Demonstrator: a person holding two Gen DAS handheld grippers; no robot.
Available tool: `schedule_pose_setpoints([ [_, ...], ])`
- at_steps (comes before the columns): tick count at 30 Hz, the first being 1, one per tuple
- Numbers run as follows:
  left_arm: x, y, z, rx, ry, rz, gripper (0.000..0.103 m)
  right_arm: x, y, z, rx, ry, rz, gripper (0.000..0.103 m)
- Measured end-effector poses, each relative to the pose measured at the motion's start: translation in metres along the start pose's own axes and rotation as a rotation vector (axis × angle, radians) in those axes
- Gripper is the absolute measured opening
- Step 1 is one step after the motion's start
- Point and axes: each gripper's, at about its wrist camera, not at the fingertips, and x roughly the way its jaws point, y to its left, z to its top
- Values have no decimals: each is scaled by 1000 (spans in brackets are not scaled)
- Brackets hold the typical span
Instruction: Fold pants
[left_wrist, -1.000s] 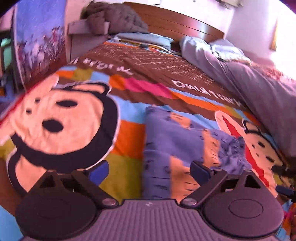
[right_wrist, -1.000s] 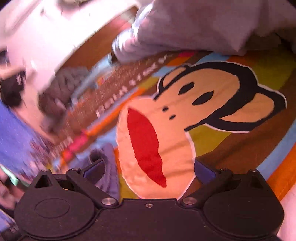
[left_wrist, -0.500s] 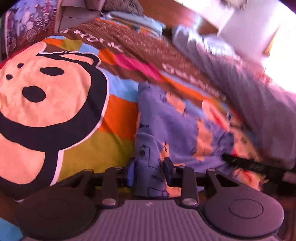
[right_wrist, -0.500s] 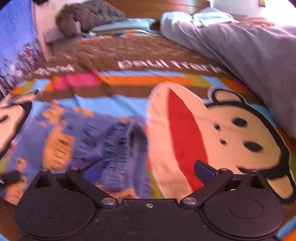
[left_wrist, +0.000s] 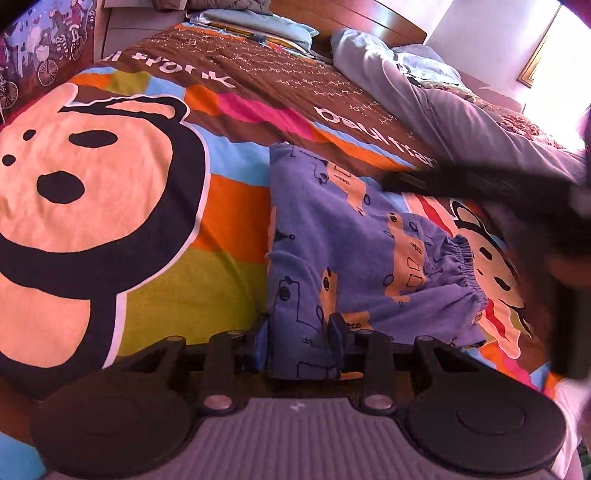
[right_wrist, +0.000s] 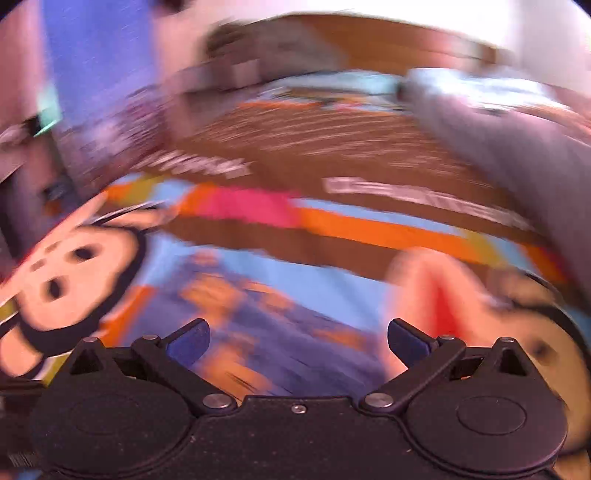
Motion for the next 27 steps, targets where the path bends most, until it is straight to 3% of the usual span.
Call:
schedule_pose_setpoints([
  [3, 1, 2, 1, -12, 8, -12, 39, 42, 31, 24, -171, 40, 162, 102],
  [4, 1, 3, 1, -14, 9, -14, 39, 54, 41, 28, -220, 75, 174, 102],
  [6, 1, 3, 1, -14, 10, -14, 39, 84, 57, 31, -335, 109, 117, 102],
  [8, 1, 1, 1, 0, 12, -11, 39, 103, 62, 33, -388, 105, 127, 102],
  [11, -2, -2, -1, 19, 13, -7, 40, 124, 56, 39, -374, 101, 30, 101],
  [12, -2, -3, -1, 22, 15, -8, 40, 128, 49, 44, -327, 116, 67, 100],
  [14, -4, -2, -1, 19, 23, -16, 43, 119, 38, 52, -274, 119, 95, 97],
  [18, -5, 1, -1, 19, 33, -25, 44, 64, 28, 49, -275, 18, 61, 102],
  [21, -5, 0, -1, 26, 32, -18, 44, 16, 10, 20, -256, -34, 32, 102],
  [24, -5, 0, -3, 28, 29, -22, 45, -4, -10, -21, -268, 29, -84, 102],
  [27, -6, 2, -2, 23, 27, -52, 53, -8, -43, -61, -209, 123, -189, 102],
])
